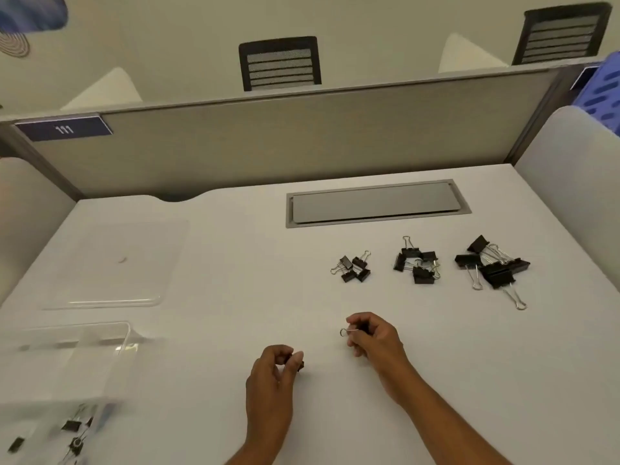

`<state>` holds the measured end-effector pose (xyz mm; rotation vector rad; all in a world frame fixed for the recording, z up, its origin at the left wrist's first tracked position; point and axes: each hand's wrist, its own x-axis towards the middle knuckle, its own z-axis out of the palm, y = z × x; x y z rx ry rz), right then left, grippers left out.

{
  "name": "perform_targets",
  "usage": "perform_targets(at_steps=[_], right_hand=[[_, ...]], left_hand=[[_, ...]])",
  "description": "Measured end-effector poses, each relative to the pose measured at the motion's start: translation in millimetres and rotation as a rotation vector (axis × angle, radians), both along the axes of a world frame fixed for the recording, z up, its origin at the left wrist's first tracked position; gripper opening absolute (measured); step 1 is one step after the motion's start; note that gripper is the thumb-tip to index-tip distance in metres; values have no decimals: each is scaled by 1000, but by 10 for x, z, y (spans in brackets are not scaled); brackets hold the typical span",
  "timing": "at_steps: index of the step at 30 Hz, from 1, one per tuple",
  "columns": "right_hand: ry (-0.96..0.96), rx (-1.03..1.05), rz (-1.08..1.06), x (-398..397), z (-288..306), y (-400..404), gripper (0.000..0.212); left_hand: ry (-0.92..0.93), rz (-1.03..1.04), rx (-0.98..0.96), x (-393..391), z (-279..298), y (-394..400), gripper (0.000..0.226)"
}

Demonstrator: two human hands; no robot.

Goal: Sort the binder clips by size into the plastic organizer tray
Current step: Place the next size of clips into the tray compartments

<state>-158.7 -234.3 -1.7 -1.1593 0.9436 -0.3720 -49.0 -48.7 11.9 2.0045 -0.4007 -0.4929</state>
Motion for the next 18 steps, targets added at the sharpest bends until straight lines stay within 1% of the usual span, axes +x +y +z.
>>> perform_targets(at_steps=[4, 8, 11, 15, 18], right_hand=[[-34, 85, 52, 181, 92, 495, 26], [-25, 127, 126, 481, 223, 1125, 31], [-34, 138, 152, 744, 396, 1495, 31], [-1, 82, 181, 1220, 670, 2020, 19], [72, -69, 220, 1587, 816, 2415, 10]], left_hand=[[162, 72, -40, -5, 266, 441, 10], [331, 87, -132, 341, 497, 750, 16], [405, 89, -185, 645, 647, 983, 18], [408, 76, -219, 1102, 827, 1519, 20], [310, 121, -234, 1472, 948, 2017, 18]])
